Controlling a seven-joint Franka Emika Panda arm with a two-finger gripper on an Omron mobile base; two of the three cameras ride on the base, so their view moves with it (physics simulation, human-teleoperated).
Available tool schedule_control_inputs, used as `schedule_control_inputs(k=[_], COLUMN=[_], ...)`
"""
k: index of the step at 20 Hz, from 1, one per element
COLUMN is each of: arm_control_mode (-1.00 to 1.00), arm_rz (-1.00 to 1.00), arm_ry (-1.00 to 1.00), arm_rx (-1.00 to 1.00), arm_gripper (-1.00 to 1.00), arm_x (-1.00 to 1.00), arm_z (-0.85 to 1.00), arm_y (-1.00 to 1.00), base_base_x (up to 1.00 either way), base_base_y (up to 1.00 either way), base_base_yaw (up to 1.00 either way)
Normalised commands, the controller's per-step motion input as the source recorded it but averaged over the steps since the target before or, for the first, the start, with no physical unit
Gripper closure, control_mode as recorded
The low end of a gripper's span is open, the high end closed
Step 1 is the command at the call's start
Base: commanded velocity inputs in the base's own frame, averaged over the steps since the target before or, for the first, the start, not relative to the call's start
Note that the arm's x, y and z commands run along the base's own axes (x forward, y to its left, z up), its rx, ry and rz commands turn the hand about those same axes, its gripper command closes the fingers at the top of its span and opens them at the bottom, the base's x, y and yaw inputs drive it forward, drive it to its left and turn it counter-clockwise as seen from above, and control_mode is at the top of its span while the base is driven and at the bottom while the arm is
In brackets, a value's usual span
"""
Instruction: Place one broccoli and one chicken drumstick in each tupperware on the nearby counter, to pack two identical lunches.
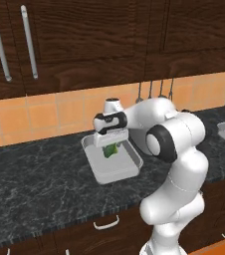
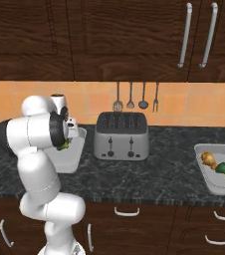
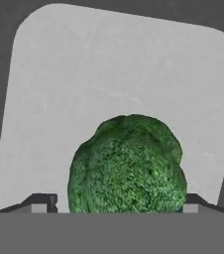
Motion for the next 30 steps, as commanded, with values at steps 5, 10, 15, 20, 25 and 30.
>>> schedule_control_inputs(k=[5, 10, 15, 20, 25, 30], arm_control_mode=[-1.0, -1.0, -1.0, -1.0, -1.0, -1.0], arm_rz=[0.0, 0.0, 0.0, 0.0, -0.03, -0.15], arm_ry=[-0.19, -0.25, -0.1, 0.0, 0.1, 0.14], arm_rx=[0.0, 0.0, 0.0, 0.0, 0.0, 0.06], arm_gripper=[-1.0, -1.0, -1.0, -1.0, -1.0, -1.0], arm_x=[-0.76, -1.0, -0.99, -0.93, -0.84, -1.0], arm_z=[0.5, 0.03, 0.14, 0.92, 1.0, 0.49], arm_y=[0.0, -0.23, -0.35, -0.35, -0.28, -0.3], base_base_x=[0.0, 0.0, 0.0, 0.0, 0.0, 0.0], base_base_y=[0.0, 0.0, 0.0, 0.0, 0.0, 0.0], base_base_yaw=[0.0, 0.0, 0.0, 0.0, 0.0, 0.0])
